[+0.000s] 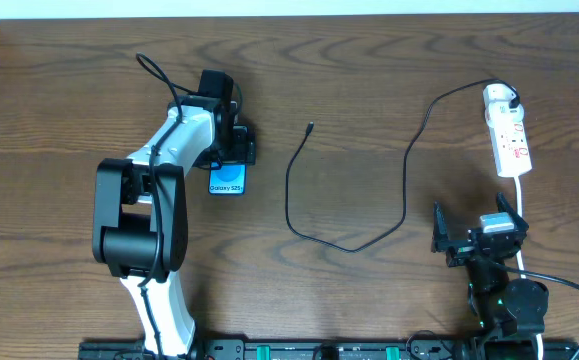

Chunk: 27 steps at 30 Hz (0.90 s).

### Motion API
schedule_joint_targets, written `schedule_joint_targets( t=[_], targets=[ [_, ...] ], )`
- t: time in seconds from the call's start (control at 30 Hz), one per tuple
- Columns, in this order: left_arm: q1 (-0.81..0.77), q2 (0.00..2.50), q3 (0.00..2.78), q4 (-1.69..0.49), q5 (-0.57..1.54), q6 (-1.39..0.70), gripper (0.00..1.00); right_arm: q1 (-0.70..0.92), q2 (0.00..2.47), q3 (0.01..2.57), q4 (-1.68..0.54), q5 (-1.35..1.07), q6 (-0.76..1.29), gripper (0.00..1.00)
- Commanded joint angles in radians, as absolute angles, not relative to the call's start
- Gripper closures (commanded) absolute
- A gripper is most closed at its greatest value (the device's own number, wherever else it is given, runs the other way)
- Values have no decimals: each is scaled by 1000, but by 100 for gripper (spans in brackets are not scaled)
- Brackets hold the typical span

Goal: Plug charger to phone and switch on socket
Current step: 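Lift the phone with the left gripper and tilt it upright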

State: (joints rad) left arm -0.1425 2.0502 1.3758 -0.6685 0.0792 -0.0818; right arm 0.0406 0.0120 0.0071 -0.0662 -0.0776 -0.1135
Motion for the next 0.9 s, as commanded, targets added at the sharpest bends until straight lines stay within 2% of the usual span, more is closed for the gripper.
schedule_joint_targets(
  t=[0.0, 0.27, 0.47, 0.87],
  targets=[
    [-146, 2092, 1339, -663, 119, -91, 10, 41, 7, 6, -70, -78, -105, 1],
    [-146, 2092, 1339, -663, 119, -91, 11, 41, 7, 6, -70, -78, -105, 1],
    [-146, 2092, 1339, -664, 119, -91, 24, 41, 7, 6, -70, -78, -105, 1],
    [-146, 2075, 1385, -717, 119, -91, 24, 41, 7, 6, -70, -78, -105, 1]
  ],
)
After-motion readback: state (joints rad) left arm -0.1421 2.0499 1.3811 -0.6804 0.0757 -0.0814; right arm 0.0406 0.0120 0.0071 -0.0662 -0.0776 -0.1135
